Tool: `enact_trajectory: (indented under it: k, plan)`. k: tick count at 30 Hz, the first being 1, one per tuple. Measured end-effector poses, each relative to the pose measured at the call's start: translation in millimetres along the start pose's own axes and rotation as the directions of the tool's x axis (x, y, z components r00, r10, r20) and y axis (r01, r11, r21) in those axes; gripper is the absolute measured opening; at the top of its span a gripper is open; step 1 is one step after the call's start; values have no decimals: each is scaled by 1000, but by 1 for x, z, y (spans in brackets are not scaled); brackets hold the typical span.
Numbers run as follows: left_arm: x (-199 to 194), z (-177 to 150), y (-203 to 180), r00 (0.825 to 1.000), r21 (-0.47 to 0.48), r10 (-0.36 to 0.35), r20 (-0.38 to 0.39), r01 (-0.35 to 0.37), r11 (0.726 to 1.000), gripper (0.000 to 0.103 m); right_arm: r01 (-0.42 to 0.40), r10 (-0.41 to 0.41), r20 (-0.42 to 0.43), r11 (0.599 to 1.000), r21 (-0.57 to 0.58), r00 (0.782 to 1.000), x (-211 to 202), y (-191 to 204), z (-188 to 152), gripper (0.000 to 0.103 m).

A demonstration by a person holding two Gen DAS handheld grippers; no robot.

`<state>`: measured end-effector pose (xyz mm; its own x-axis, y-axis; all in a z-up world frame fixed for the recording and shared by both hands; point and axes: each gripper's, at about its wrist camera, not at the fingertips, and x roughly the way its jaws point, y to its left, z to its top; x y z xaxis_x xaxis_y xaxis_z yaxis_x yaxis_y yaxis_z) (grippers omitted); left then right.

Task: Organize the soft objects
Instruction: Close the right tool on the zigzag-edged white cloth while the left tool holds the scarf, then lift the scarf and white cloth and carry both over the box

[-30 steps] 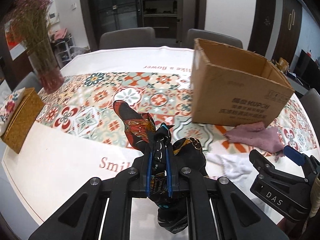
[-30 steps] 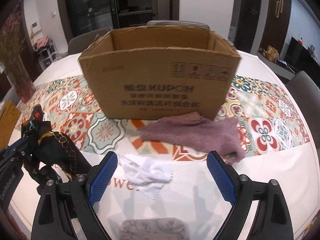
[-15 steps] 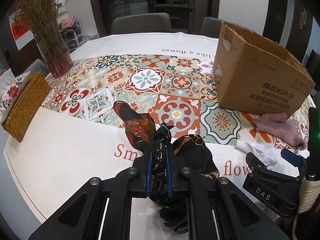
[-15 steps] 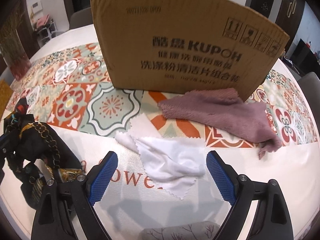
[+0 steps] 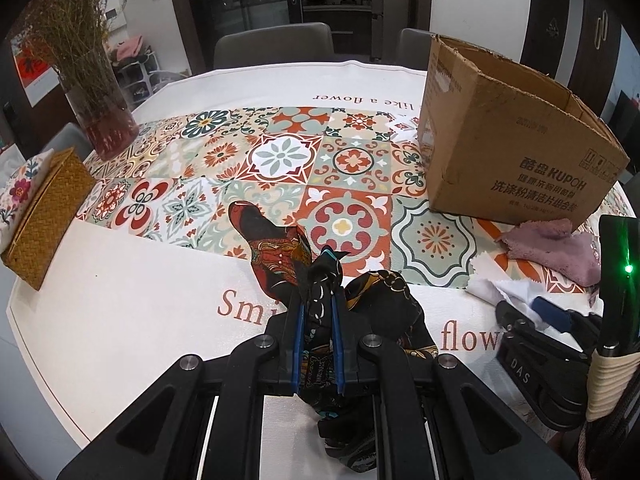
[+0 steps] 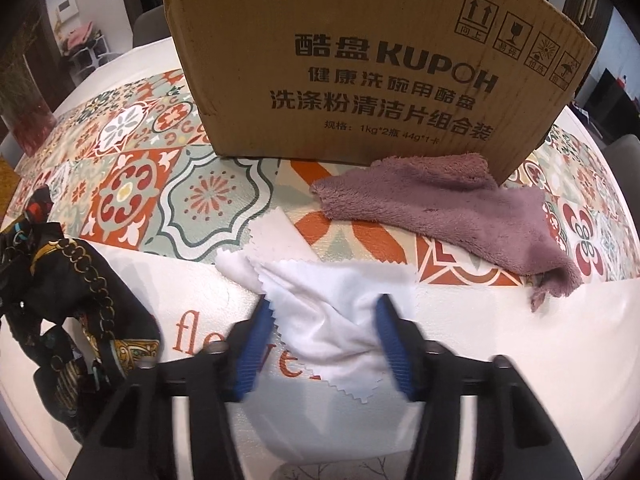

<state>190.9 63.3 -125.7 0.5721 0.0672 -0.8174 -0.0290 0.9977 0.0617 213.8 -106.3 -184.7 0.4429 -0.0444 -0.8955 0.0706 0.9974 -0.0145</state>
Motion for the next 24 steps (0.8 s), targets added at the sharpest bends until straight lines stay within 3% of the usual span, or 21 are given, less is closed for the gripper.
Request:
enact_trajectory:
  k: [3, 6, 24]
  plan:
    - [-3, 1, -1, 1000, 2, 3, 6, -3, 1000, 13, -24, 24, -1, 1000, 3, 1000, -2, -1, 1, 18]
    - [-7, 1, -4, 1000, 11, 9, 15, -9, 1000, 13, -41, 41, 3, 999, 13, 999, -4, -5, -1, 10]
    - [-47, 13, -27, 996, 40, -5, 89, 1, 999, 13, -61, 56, 131, 998, 34, 990, -72, -30, 8, 8]
